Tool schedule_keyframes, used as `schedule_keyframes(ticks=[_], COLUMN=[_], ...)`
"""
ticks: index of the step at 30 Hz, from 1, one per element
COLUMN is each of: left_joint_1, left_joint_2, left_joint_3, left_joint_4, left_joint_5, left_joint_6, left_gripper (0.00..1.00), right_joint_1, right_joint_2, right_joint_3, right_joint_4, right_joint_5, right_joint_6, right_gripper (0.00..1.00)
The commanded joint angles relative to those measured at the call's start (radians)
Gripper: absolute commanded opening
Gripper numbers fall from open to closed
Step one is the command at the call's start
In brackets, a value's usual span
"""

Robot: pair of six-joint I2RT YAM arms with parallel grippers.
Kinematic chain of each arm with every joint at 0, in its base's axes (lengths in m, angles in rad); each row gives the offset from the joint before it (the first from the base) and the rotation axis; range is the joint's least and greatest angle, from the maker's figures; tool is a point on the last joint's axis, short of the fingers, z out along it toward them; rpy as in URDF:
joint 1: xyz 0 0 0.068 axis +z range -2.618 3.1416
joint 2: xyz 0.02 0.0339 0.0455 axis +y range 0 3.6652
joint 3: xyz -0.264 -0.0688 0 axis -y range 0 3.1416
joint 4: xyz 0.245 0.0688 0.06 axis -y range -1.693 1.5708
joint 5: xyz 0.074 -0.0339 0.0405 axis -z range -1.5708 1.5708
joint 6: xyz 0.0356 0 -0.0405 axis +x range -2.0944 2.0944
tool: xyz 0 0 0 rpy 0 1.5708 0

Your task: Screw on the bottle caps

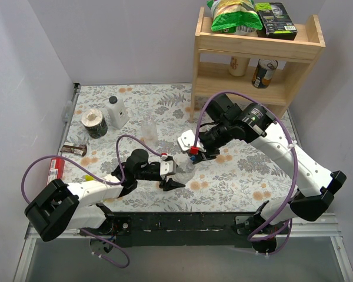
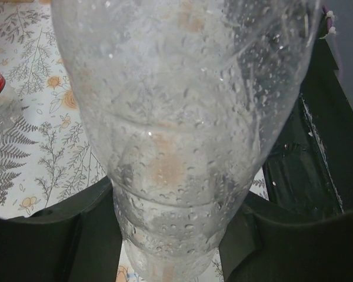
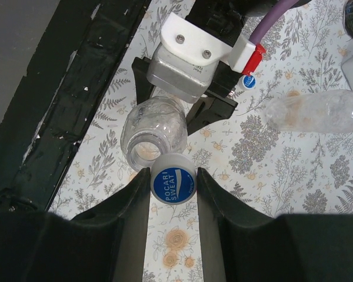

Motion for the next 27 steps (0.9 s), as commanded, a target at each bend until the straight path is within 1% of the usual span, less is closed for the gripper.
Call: schedule_keyframes(ticks=[1,5,9,15,20,24,27], left_joint_1=[0.000,0.002,0.002,0.000,0.002,0.002,0.002], left_joint_2=[-0.035,-0.033,-0.041,-0.053,-0.055,-0.059,-0.062], left_joint_3=[-0.018,-0.020,-0.027,-0.024,-0.026,-0.030,-0.033], left_joint_4=[0.012,0.026,0.049,0.067,0.069,0.080,0.087], left_joint_5=[-0.030,-0.033,-0.049,-0.062,-0.053,-0.035,-0.032], left_joint_6=[-0.004,-0.020,-0.038,-0.060,-0.040,-0.024,-0.021], left_gripper=[0.00,0.00,0.00,0.00,0.00,0.00,0.00], right_joint_1=[0.016,0.046,0.079,0.097,0.096,0.097,0.096], right_joint_2=[0.009,0.006,0.003,-0.008,-0.022,-0.028,-0.034], right_joint_3=[0.039,0.024,0.010,-0.036,-0.062,-0.098,-0.107], right_joint_4=[-0.038,-0.016,-0.033,-0.022,0.073,0.105,0.105], right_joint_5=[0.006,0.011,0.025,0.054,0.129,0.184,0.188], right_joint_6=[0.017,0.034,0.025,0.005,0.058,0.061,0.057], right_gripper=[0.33,0.33,0.34,0.34,0.34,0.34,0.34])
